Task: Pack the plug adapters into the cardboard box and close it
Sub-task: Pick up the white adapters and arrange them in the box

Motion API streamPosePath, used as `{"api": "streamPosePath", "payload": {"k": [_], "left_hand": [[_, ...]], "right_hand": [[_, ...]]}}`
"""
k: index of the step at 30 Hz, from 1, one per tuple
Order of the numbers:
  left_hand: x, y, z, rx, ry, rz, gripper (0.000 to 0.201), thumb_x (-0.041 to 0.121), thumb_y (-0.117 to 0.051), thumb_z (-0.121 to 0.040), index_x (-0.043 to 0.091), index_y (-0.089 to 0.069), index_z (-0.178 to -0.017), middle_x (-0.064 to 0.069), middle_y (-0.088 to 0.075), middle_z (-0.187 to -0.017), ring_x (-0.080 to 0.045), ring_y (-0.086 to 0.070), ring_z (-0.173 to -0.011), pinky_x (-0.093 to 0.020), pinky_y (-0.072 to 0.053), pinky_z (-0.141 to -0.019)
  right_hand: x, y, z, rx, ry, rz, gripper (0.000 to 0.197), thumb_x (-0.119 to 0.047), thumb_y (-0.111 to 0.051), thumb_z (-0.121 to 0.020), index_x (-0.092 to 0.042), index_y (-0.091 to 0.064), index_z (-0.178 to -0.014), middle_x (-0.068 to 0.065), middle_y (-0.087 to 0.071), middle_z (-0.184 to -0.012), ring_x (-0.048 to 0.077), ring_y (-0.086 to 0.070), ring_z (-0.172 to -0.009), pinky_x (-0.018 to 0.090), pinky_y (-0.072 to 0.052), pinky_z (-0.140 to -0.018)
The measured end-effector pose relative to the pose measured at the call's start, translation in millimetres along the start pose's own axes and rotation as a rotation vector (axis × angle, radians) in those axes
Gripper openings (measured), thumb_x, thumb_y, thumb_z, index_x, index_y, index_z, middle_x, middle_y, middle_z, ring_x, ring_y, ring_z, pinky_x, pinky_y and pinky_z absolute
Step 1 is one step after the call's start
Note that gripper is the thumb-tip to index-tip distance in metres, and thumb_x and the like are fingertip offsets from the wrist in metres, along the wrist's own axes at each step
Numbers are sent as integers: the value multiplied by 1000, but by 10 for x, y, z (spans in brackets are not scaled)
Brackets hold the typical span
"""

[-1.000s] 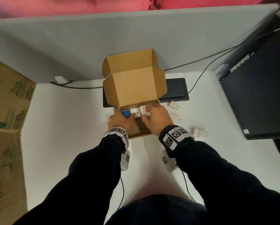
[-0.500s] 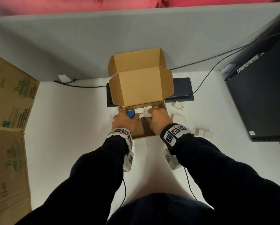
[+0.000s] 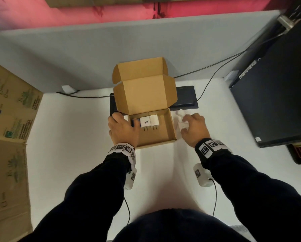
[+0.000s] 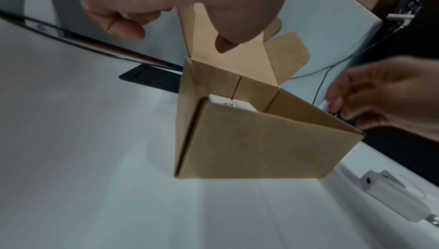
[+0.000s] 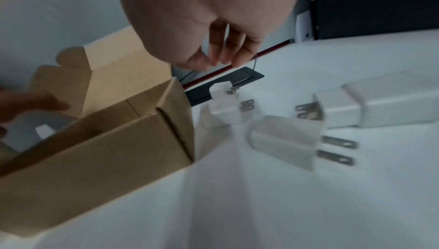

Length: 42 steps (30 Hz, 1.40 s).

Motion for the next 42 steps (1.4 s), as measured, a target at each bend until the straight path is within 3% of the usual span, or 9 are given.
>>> {"api": "streamPosePath", "payload": {"k": [3, 6, 10, 13, 18, 22, 28, 35, 42], "left_hand": [[104, -90, 119, -90, -170, -28, 21, 27, -62, -83, 10, -51, -85, -11, -56, -89, -33, -52, -82, -43, -47, -68], [257, -261, 224, -253, -398, -88, 13, 26, -60, -83, 14, -62, -79, -6, -60, -86, -30, -53, -83, -40, -46, -71], [439, -505, 276, -497, -526, -187, 26, 26, -50, -91, 19, -74, -100, -2, -68, -110, -30, -53, -106, -43, -46, -87], [512, -633, 269, -614, -545, -287, 37, 26, -46, -96, 22, -67, -126, -3, -58, -133, -29, -44, -125, -47, -40, -100], [553, -740, 252, -655, -572, -476, 41, 31, -47, -96, 30, -57, -135, -6, -44, -142, -32, -36, -130, -54, -40, -100], [542, -763, 238, -629, -498, -456, 44, 28, -52, -94, 19, -51, -136, -6, -45, -139, -33, -37, -127, -53, -46, -94], [499, -789, 181, -675, -472, -389, 47, 27, -58, -93, 19, -47, -138, -3, -45, -142, -32, -37, -127, -47, -48, -94], [486, -755, 134, -692, -446, -347, 51, 36, -61, -92, 17, -49, -137, -4, -48, -139, -30, -39, -126, -47, -50, -89], [514, -762, 162, -693, -459, -393, 54, 38, -61, -92, 20, -46, -140, -3, -46, -141, -32, -38, -128, -46, -51, -88]], "right_hand": [[110, -176, 71, -156, 1, 146, 41, -19, -69, -83, -18, -59, -123, 10, -51, -133, 34, -48, -119, 47, -50, -95], [141, -208, 84, -122, -15, 125, 31, -11, -63, -88, -14, -60, -119, 12, -54, -121, 35, -56, -109, 43, -52, -90], [169, -176, 72, -105, -70, 101, 30, -11, -58, -94, -11, -54, -123, 16, -52, -116, 37, -59, -102, 38, -50, -86], [126, -27, 62, 32, -48, -53, 25, -17, -60, -93, -12, -56, -117, 15, -54, -113, 36, -62, -94, 35, -50, -79], [-361, 259, 51, 249, 160, -262, 25, -24, -66, -89, -13, -62, -111, 13, -59, -106, 29, -65, -81, 34, -55, -73], [-896, 81, 25, 143, 266, -147, 26, -24, -64, -89, -10, -66, -111, 17, -62, -104, 34, -62, -85, 36, -51, -75], [-1084, -204, -163, -83, 84, 189, 29, -20, -43, -99, -8, -62, -118, 22, -58, -120, 40, -62, -103, 42, -51, -83], [-1198, -336, -221, -152, 112, 375, 31, -16, -38, -102, -8, -66, -112, 16, -66, -116, 33, -65, -106, 40, -52, -80], [-1101, -379, -244, -188, 16, 281, 31, -25, -39, -103, -10, -60, -119, 12, -49, -128, 23, -55, -84, 35, -43, -74]]}}
Point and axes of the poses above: each hand's wrist, its own z-axis away from the middle knuckle, its own y-axis out of the back of the hand, x = y × z, the point moved 7 cm from there along -z, towards the middle knuckle
